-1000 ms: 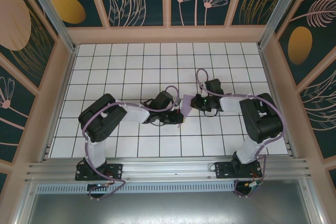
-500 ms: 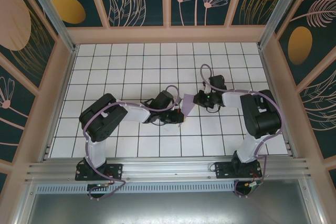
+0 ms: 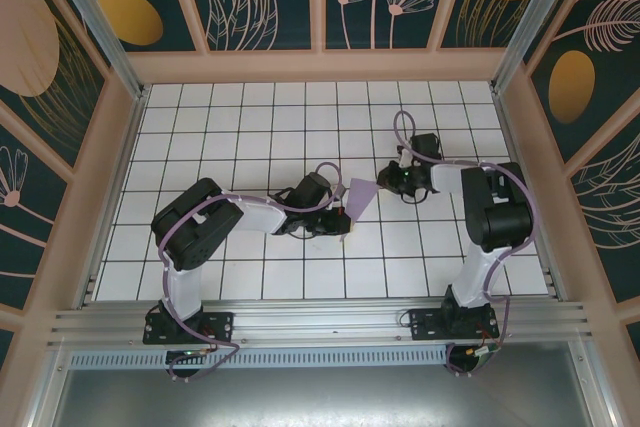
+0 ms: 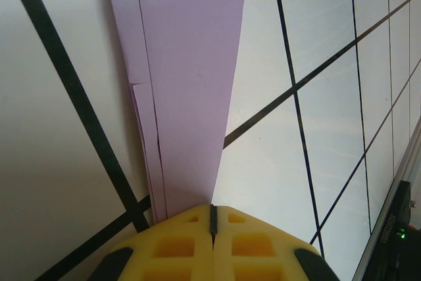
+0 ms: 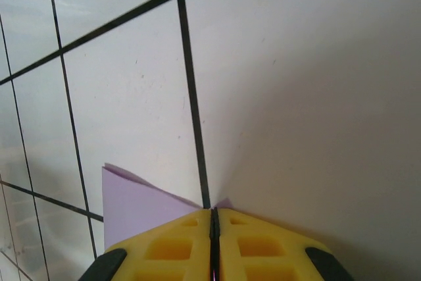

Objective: Fold a paper plane with a square sheet of paper (fold left side to right side)
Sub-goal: Fold the wing for the fifth time at the center of the table.

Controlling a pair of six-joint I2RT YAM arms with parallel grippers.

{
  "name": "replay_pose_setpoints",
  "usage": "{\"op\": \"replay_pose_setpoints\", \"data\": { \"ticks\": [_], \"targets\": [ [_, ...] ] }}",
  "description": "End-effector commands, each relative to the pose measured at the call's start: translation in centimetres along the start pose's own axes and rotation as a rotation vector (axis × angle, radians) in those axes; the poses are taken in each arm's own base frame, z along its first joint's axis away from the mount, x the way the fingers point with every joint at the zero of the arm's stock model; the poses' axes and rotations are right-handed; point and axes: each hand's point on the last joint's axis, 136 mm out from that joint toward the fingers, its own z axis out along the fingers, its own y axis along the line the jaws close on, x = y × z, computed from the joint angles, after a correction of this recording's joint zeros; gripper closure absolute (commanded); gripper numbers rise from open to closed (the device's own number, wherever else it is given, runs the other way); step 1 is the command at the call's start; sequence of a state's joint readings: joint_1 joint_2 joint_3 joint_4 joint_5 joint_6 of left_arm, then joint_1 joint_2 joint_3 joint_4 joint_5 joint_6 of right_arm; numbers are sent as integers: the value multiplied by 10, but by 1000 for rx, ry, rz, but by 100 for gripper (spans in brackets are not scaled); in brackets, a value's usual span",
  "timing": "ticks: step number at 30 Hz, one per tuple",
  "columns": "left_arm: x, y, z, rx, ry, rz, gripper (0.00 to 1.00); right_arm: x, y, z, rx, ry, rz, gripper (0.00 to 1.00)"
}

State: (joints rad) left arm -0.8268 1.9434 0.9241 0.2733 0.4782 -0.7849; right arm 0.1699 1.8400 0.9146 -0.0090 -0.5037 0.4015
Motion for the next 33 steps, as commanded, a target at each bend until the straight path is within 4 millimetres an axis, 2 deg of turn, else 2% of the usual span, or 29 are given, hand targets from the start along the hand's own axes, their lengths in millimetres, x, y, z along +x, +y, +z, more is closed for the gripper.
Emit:
{"op": "replay_pose_setpoints", "data": {
  "ticks": [1,5,9,12,15,19,23,28,33],
  "targets": [
    [42,52,8,-164,120,-61,94,-37,-31,-4,102,-107,-2,89],
    [39,51,9,-162,109,-58,94,-51,-22,-17,90,-150,-26,89],
    [38,49,9,-161,108,-58,94,-55,-3,-45,59,-218,-56,89],
    [36,48,7,-162,95,-55,94,-45,11,-63,22,-237,-61,88],
    [34,47,7,-162,87,-53,94,-20,36,-71,-95,-215,-56,88],
    [33,46,6,-164,84,-48,94,19,65,-52,-196,-96,-57,87],
    [33,46,5,-167,85,-45,94,44,78,-26,-212,0,-53,87],
    [28,38,4,-151,75,-37,94,65,59,-4,-140,64,-8,87],
    [17,20,-4,-122,46,-12,91,75,33,10,-37,109,31,88]
  ]
}}
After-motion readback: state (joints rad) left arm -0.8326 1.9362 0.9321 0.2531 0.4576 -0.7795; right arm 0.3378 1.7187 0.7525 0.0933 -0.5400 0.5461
